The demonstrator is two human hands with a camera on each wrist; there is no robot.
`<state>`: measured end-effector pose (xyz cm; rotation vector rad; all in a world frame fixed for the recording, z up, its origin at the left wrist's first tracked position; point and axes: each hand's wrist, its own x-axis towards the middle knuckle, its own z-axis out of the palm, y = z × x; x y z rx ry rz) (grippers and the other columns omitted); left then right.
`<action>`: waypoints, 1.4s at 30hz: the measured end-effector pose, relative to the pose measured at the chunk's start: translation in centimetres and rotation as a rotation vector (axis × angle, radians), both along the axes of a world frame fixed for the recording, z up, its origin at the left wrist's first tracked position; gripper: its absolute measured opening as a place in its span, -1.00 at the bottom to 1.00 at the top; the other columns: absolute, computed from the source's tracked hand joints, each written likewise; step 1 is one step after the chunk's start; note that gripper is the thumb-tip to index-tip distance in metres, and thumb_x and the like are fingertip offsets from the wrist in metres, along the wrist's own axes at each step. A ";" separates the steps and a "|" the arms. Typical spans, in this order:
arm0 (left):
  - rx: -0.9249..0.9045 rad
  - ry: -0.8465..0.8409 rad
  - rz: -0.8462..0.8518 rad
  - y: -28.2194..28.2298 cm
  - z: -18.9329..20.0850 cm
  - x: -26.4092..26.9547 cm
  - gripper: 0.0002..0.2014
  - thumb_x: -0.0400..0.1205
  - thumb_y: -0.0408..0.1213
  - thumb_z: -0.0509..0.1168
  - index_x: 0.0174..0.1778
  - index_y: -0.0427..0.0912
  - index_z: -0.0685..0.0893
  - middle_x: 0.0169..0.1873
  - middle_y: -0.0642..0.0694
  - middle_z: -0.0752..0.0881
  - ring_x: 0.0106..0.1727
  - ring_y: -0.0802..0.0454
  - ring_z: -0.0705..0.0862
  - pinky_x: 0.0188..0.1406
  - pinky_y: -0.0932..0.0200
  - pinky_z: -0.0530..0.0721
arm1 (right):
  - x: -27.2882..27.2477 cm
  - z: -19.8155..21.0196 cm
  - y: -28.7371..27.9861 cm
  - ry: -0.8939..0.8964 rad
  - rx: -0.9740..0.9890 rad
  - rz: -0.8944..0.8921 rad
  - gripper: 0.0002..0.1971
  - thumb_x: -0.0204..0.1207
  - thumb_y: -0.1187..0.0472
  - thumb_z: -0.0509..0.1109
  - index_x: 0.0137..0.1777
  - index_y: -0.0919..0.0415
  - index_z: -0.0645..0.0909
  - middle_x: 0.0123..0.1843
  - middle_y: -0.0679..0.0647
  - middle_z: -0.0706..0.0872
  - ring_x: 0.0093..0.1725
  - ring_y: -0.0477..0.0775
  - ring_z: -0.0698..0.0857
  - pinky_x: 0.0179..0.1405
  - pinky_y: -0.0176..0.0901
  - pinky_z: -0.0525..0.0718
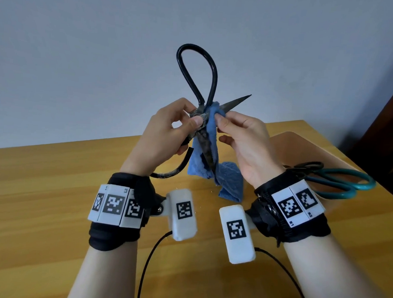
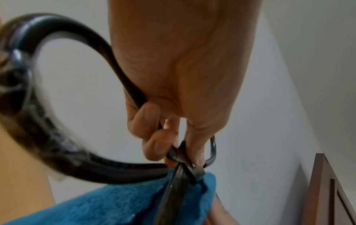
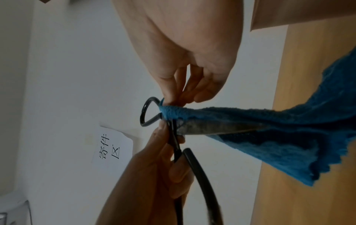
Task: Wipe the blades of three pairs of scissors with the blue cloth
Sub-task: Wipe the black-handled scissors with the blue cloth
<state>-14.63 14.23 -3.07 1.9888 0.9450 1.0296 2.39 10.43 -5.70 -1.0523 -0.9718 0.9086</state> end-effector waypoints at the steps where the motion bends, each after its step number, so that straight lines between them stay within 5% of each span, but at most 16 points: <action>1: -0.002 -0.004 0.002 0.0 0.0 -0.1 -0.85 0.77 -0.17 0.30 -0.01 -0.19 0.61 -0.33 0.02 0.56 -0.53 -0.01 0.45 -0.44 0.09 0.59 | 0.4 0.0 0.1 0.016 0.011 -0.018 -0.87 0.60 0.30 0.45 0.04 0.33 0.79 -0.01 0.35 0.77 -0.01 0.11 0.67 0.02 0.00 0.60; 10: 0.024 0.007 -0.006 -0.1 0.2 0.0 -0.86 0.77 -0.19 0.30 -0.01 -0.19 0.63 -0.32 -0.03 0.59 -0.51 -0.03 0.46 -0.48 0.15 0.56 | -0.2 0.2 -0.3 -0.044 -0.012 0.031 -0.91 0.56 0.25 0.51 -0.19 0.18 0.77 -0.19 0.05 0.77 -0.13 -0.05 0.68 -0.07 -0.16 0.63; 13: 0.017 -0.015 0.001 -0.1 0.2 -0.1 -0.86 0.78 -0.21 0.29 -0.03 -0.19 0.61 -0.30 -0.07 0.58 -0.54 0.02 0.42 -0.48 0.23 0.56 | 0.8 0.3 -0.1 0.030 0.013 0.001 -0.91 0.60 0.26 0.47 -0.03 0.23 0.80 -0.06 0.15 0.79 -0.06 0.02 0.69 -0.07 -0.15 0.63; 23: -0.020 -0.015 0.012 -0.1 0.1 0.1 -0.86 0.79 -0.24 0.25 -0.06 -0.18 0.58 -0.31 -0.12 0.58 -0.53 0.07 0.41 -0.50 0.25 0.52 | 0.5 -0.2 0.1 0.052 -0.009 0.022 -0.89 0.58 0.28 0.48 0.01 0.30 0.80 -0.05 0.17 0.79 -0.05 0.03 0.67 -0.02 -0.13 0.60; 28: -0.025 -0.013 0.018 -0.2 0.3 0.5 -0.86 0.78 -0.23 0.26 -0.04 -0.20 0.61 -0.30 -0.15 0.57 -0.54 0.01 0.41 -0.50 0.13 0.48 | -0.4 -0.1 -0.3 0.001 -0.024 0.120 -0.86 0.57 0.30 0.49 -0.01 0.41 0.76 -0.01 0.35 0.80 -0.06 0.09 0.74 0.01 -0.16 0.68; 32: -0.059 -0.047 0.017 -0.4 0.5 0.3 -0.85 0.79 -0.22 0.26 -0.08 -0.15 0.60 -0.27 -0.13 0.57 -0.49 0.10 0.42 -0.47 0.22 0.54 | -0.2 0.3 -0.4 0.018 0.012 0.051 -0.93 0.57 0.31 0.48 -0.11 0.30 0.77 -0.11 0.18 0.77 -0.13 -0.02 0.70 -0.07 -0.21 0.65; 42: 0.024 0.003 0.007 0.0 -0.1 0.5 -0.86 0.79 -0.21 0.25 0.02 -0.21 0.60 -0.30 -0.10 0.55 -0.56 0.02 0.42 -0.53 0.20 0.48 | -0.6 0.1 -0.5 0.053 -0.036 0.116 -0.89 0.56 0.35 0.49 -0.01 0.43 0.74 -0.08 0.26 0.79 -0.14 0.08 0.75 0.08 -0.10 0.78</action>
